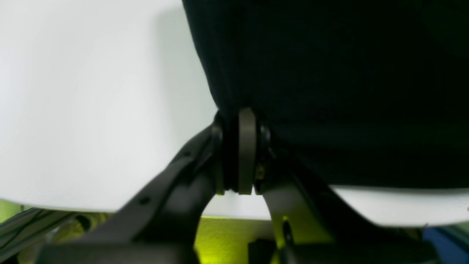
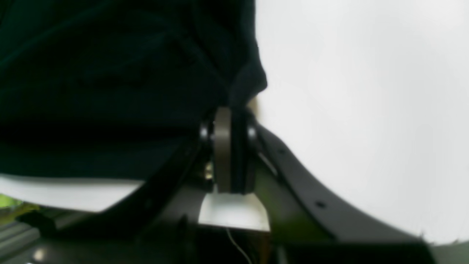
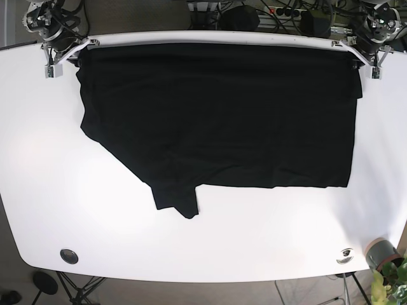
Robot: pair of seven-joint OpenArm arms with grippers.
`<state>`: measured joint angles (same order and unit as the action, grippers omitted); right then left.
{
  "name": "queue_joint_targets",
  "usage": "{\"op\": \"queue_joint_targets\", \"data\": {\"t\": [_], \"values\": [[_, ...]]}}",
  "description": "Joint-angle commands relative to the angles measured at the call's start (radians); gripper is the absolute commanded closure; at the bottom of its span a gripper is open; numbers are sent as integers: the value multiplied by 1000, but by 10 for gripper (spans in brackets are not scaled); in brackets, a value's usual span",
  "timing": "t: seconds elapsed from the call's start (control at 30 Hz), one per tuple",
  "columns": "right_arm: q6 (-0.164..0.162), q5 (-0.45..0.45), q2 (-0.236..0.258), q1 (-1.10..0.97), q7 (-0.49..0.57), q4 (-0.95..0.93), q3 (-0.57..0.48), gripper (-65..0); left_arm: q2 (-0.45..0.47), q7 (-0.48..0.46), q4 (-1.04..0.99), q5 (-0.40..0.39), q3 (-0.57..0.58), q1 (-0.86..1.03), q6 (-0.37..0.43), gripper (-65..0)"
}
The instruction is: Fold the T-shirt properly
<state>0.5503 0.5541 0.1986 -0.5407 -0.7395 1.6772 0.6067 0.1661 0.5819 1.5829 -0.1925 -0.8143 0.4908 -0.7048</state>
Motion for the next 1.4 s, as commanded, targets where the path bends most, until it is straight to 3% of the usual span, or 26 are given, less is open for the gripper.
{"op": "queue_joint_targets", "data": {"t": [0.0, 0.2, 0.27, 0.4, 0.5, 0.67, 1.0, 1.17, 1.37], "values": [[-2, -1, 5, -26, 4, 19, 9, -25, 37, 5, 12, 14, -6, 19, 7, 0], [-2, -1, 0, -34, 4, 18, 9, -55, 40, 5, 12, 15, -4, 24, 7, -21], [-5, -1, -1, -31, 4, 19, 9, -124, 40, 5, 12, 15, -3, 22, 7, -75], [-9, -1, -3, -19, 4, 45, 9, -373, 40, 5, 12, 14, -3, 15, 7, -229], [-9, -1, -3, -8, 4, 74, 9, -468, 40, 5, 29, 14, -1, -16, 7, -251], [-9, -2, -1, 24, 4, 125, 9, -466, 39, 23, 92, 14, -1, -54, 7, -251], [-9, -10, 8, 172, -2, 146, -6, -466, 36, 254, 261, 15, -1, -238, 7, -251], [-11, -10, 37, 324, -121, 145, -60, -466, 34, 264, 254, 20, 33, -344, 7, -251], [-11, -12, 43, 477, -185, 103, -112, -466, 34, 263, 253, 21, 112, -404, 7, -251]]}}
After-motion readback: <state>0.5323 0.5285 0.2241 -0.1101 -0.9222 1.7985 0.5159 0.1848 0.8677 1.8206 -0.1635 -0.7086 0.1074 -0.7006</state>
